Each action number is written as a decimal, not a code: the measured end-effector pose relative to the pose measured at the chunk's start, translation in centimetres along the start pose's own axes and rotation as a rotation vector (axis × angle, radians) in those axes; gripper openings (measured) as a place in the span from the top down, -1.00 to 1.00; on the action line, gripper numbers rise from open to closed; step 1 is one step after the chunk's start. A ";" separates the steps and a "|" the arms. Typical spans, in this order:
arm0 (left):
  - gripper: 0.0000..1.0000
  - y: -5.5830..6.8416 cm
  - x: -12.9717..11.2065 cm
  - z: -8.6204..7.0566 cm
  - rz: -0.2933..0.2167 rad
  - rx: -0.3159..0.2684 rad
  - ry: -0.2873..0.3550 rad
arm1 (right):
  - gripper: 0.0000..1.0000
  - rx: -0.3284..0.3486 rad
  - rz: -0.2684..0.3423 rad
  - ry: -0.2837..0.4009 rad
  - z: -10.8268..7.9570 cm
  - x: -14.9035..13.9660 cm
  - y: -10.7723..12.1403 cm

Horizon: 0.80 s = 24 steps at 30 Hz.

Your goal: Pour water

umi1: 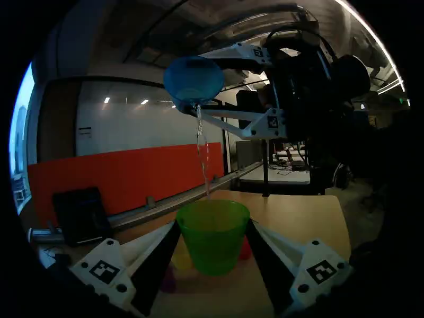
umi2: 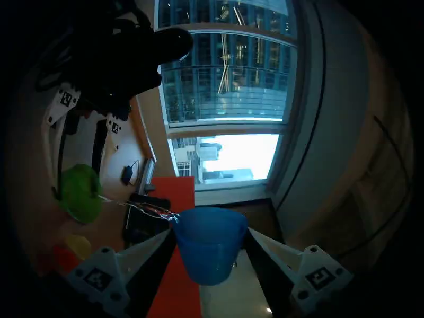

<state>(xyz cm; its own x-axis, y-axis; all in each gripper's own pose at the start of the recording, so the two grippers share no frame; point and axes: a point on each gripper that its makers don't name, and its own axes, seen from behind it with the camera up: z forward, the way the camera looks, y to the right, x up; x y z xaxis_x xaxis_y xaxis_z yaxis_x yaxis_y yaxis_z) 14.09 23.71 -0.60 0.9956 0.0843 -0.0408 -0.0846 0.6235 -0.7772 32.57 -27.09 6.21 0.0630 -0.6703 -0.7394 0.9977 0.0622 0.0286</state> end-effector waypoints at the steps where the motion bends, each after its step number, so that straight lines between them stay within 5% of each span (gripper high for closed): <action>1: -0.72 0.0 0.0 0.0 0.000 0.000 0.000 | -0.79 0.000 -0.005 0.000 0.0 0.0 0.0; 24: -0.72 -0.1 0.2 0.5 -0.004 -0.003 0.005 | -0.80 -0.009 -0.194 0.005 0.3 -0.1 0.5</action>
<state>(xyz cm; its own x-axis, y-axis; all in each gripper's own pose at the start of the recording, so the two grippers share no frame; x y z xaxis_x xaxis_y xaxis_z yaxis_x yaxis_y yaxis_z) 14.26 24.06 -0.24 0.9962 0.0775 -0.0409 -0.0803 0.6218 -0.7790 33.08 -27.19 6.46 -0.1311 -0.6664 -0.7340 0.9907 -0.0617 -0.1209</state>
